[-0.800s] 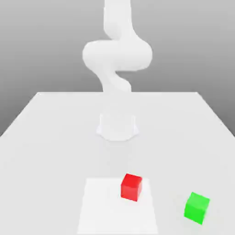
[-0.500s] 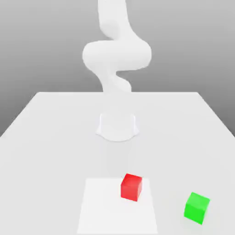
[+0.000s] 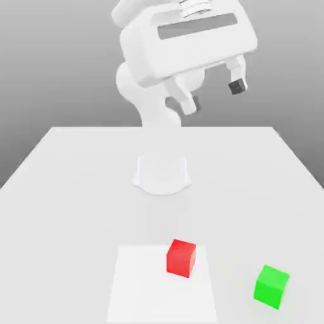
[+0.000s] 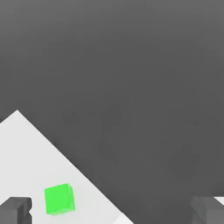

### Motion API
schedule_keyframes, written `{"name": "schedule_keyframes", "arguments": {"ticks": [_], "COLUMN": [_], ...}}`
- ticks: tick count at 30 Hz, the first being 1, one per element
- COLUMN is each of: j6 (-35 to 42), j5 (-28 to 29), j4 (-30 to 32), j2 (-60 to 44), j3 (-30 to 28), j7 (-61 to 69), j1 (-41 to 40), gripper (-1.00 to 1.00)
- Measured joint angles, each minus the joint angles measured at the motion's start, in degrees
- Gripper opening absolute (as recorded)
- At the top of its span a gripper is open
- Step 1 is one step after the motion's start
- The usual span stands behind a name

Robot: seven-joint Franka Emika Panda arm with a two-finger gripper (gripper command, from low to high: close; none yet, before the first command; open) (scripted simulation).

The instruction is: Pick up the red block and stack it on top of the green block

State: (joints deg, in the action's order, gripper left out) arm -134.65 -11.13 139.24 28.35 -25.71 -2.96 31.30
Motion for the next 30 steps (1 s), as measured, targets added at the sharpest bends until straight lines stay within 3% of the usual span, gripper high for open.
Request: {"name": "schedule_keyframes", "arguments": {"ticks": [3, 7, 8, 15, 16, 27, 29, 30], "j6": [-0.6, -0.6, -1.1, -1.1, -1.8, -1.8, -3.3, -3.3], "j5": [-2.1, -2.1, -3.0, -3.0, -3.1, -3.1, -0.9, -0.9], "j4": [1.5, 1.5, 2.5, 2.5, 3.8, 3.8, 6.9, 6.9], "j2": [-3.7, -3.7, -5.3, -5.3, -6.3, -6.3, -7.0, -7.0], "j3": [-7.8, -7.8, -12.1, -12.1, -16.8, -16.8, -26.8, -26.8], "j7": [10.0, 10.0, 15.0, 15.0, 20.0, 20.0, 30.0, 30.0], "j1": [8.6, 8.6, 13.3, 13.3, 18.3, 18.3, 27.9, 27.9], "gripper": [0.00, 0.00, 0.00, 0.00, 0.00, 0.00, 0.00, 0.00]}}
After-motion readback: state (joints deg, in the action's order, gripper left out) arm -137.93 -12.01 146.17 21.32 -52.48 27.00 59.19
